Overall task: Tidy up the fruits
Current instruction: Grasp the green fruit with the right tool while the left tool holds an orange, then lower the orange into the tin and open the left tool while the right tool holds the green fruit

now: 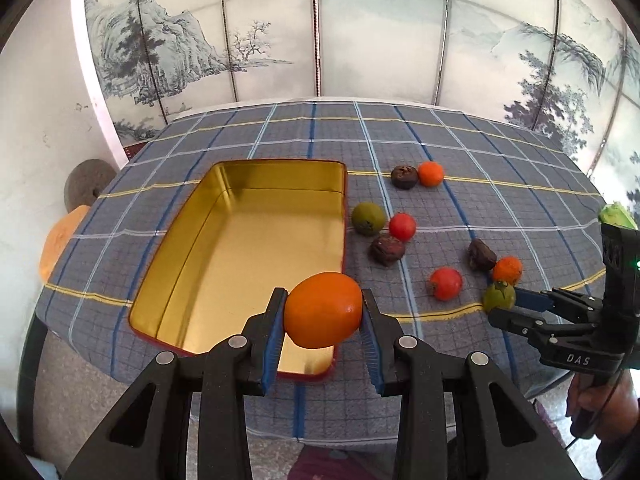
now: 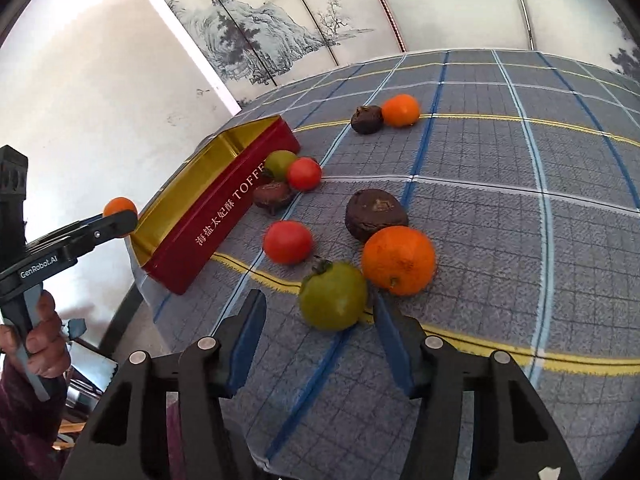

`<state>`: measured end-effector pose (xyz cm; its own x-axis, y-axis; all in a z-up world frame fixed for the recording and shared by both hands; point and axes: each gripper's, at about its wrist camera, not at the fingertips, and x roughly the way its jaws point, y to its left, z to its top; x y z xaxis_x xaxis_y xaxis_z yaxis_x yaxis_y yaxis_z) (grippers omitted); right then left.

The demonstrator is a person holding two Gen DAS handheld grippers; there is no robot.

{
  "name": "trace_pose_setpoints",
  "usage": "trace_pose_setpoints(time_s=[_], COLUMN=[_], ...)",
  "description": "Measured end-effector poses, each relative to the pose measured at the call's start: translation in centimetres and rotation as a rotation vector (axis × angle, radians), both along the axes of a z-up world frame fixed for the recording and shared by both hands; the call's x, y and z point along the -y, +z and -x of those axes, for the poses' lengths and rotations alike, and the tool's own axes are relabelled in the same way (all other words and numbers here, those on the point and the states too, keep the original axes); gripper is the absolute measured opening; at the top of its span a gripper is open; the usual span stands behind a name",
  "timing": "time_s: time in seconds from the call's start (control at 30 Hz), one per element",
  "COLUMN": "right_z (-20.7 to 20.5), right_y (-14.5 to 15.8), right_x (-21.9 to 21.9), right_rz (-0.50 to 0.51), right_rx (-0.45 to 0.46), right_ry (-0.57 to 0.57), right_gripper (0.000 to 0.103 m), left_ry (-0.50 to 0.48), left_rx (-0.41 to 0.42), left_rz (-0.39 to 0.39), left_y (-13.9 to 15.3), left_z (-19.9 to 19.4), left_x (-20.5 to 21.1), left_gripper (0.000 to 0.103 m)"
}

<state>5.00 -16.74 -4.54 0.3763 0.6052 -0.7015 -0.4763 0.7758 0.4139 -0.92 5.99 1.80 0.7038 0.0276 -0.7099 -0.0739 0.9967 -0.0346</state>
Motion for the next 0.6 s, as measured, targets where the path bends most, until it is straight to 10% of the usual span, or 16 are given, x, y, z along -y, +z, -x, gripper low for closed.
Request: trace_pose_setpoints(time_s=[0.13,0.6], right_z=[-0.3,2.1], right_y=[-0.5,4.2], right_x=[-0.8,1.0], right_rz=[0.045,-0.050], right_rx=[0.001,0.082], right_ry=[0.000,0.042], right_gripper=[0.033,0.032], left_ry=[0.003,-0.040], left_rx=[-0.016,-0.113], left_rz=[-0.017,-0.087], left_y=[0.1,-0.7], left_z=[-1.0,-9.5], left_x=[-1.0,-7.3], left_gripper=[0.036,0.037])
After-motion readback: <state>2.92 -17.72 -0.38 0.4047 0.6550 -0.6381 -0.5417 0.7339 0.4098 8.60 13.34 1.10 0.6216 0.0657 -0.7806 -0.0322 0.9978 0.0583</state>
